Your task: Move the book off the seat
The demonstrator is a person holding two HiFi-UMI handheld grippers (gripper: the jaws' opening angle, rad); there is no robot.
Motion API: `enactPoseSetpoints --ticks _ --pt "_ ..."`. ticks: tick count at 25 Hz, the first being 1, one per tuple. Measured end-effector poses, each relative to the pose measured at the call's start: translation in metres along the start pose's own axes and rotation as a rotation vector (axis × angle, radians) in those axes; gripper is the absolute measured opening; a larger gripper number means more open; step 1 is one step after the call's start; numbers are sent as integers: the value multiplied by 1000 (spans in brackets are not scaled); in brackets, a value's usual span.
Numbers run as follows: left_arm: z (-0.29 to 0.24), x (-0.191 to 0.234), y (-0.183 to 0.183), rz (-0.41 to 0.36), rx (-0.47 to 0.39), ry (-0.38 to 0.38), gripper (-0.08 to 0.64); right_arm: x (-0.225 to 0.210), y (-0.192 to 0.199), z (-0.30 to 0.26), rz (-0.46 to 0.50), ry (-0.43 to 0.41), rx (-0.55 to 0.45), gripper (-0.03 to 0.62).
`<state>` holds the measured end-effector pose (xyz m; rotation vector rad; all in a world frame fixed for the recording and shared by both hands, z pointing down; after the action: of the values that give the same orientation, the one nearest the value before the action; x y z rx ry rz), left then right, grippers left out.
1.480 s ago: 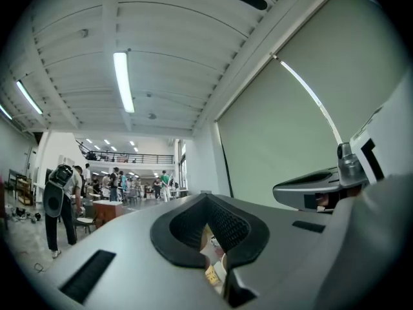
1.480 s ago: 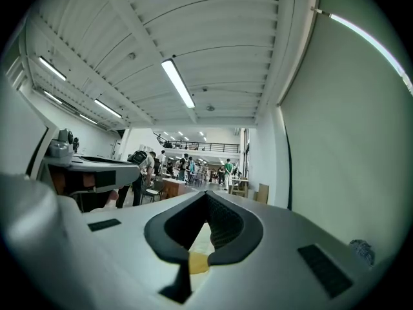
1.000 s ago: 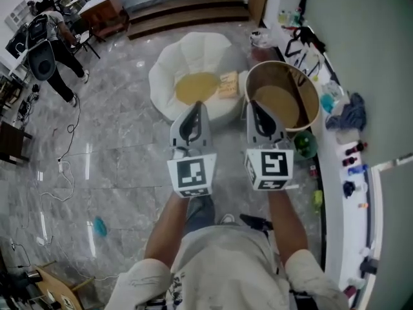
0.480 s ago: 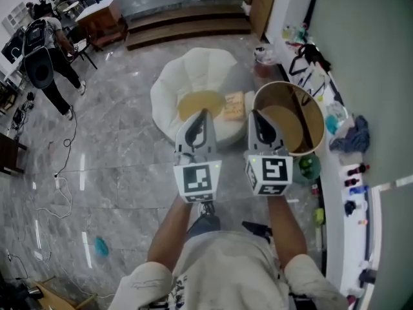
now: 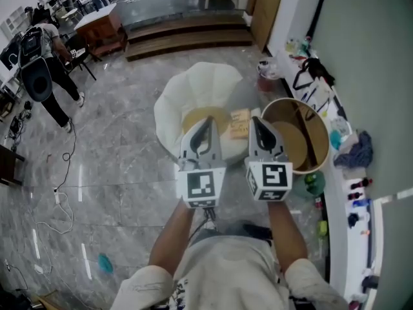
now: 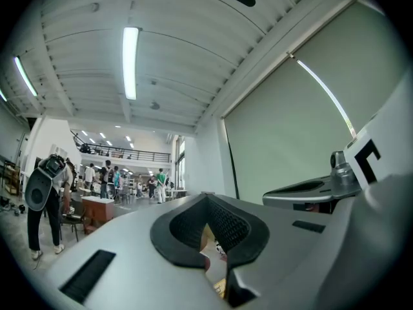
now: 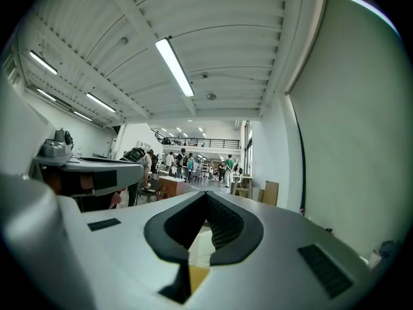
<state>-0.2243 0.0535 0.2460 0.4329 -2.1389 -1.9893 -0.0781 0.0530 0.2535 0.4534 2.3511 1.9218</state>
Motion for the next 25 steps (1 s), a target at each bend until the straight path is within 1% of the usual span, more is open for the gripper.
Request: enactPoseSetpoints --ticks 5,11,16,22,25 --pt "-23 10 4 2 -2 8 2 -6 2 -29 -13 0 15 3" --pt "-71 14 1 -7 -2 8 2 -27 -3 -75 -13 -22 2 3" --pt "-129 -1 -9 -6 -9 16 2 -69 -10 -116 -10 -24 -9 3" --pt "-198 -24 -18 26 -14 19 2 -128 -13 -160 -17 -24 -12 3" --pt "-227 -34 -18 15 -8 5 2 -153 -12 -179 -22 -30 -15 3"
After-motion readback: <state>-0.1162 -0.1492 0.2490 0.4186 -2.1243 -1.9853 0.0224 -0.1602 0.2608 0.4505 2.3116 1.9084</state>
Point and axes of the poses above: the fingertips, and each gripper's own axes: z backward along the fingers, x to its left, y out of its underside, the point moved 6 cm from there along z, backward along the fingers, and after that the axes turned 11 degrees about x, right-handed, at the moved point
